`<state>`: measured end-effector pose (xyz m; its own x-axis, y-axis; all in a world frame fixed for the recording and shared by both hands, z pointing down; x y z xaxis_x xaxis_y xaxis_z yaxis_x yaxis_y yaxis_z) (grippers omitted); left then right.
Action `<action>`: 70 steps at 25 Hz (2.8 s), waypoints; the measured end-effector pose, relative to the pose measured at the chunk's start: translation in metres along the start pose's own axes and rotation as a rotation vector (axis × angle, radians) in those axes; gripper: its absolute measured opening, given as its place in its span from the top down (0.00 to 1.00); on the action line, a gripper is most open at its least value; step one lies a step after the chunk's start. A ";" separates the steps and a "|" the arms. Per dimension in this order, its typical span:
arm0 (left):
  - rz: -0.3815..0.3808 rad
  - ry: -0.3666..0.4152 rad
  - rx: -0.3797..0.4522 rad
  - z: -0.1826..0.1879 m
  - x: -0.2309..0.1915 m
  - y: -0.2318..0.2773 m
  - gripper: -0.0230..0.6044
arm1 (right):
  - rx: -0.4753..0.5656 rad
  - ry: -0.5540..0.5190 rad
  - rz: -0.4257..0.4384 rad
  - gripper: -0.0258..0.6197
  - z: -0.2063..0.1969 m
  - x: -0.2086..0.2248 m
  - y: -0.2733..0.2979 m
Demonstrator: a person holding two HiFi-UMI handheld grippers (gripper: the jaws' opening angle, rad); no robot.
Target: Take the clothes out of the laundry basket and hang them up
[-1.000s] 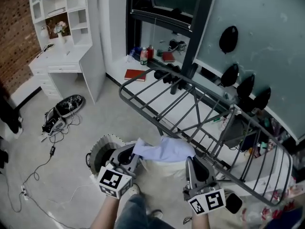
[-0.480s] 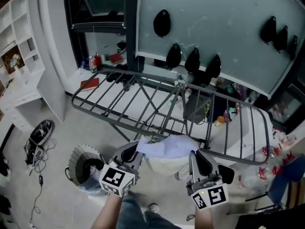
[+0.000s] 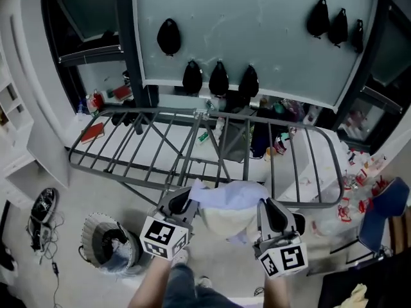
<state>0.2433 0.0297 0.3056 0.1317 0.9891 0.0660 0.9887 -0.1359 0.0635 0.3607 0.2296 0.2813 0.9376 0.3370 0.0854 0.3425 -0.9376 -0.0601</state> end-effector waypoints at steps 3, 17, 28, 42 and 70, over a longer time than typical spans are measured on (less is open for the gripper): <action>-0.011 -0.004 0.005 0.001 -0.002 0.020 0.91 | 0.003 0.011 -0.030 0.91 -0.003 0.014 0.008; 0.007 -0.006 0.012 0.009 -0.069 0.137 0.91 | 0.015 0.025 -0.125 0.91 -0.002 0.068 0.128; -0.040 -0.022 0.019 0.024 -0.124 0.229 0.91 | 0.005 0.012 -0.185 0.91 0.012 0.121 0.223; -0.073 0.039 -0.198 -0.032 -0.136 0.300 0.91 | -0.172 0.022 -0.325 0.89 -0.038 0.172 0.276; -0.098 -0.023 -0.248 -0.029 -0.117 0.221 0.52 | -0.122 0.012 -0.305 0.68 -0.003 0.134 0.226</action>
<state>0.4440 -0.1173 0.3411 0.0406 0.9989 0.0248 0.9492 -0.0463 0.3112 0.5637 0.0631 0.2819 0.7919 0.6035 0.0932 0.5970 -0.7972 0.0896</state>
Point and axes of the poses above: the fingertips, and each gripper's own axes: y forward along the fingers, x to its right, z out of its top, the point moved 6 cm from there along -y, backward along the fingers, and after that the axes turned 6 degrees about y, right-handed, at the moved point
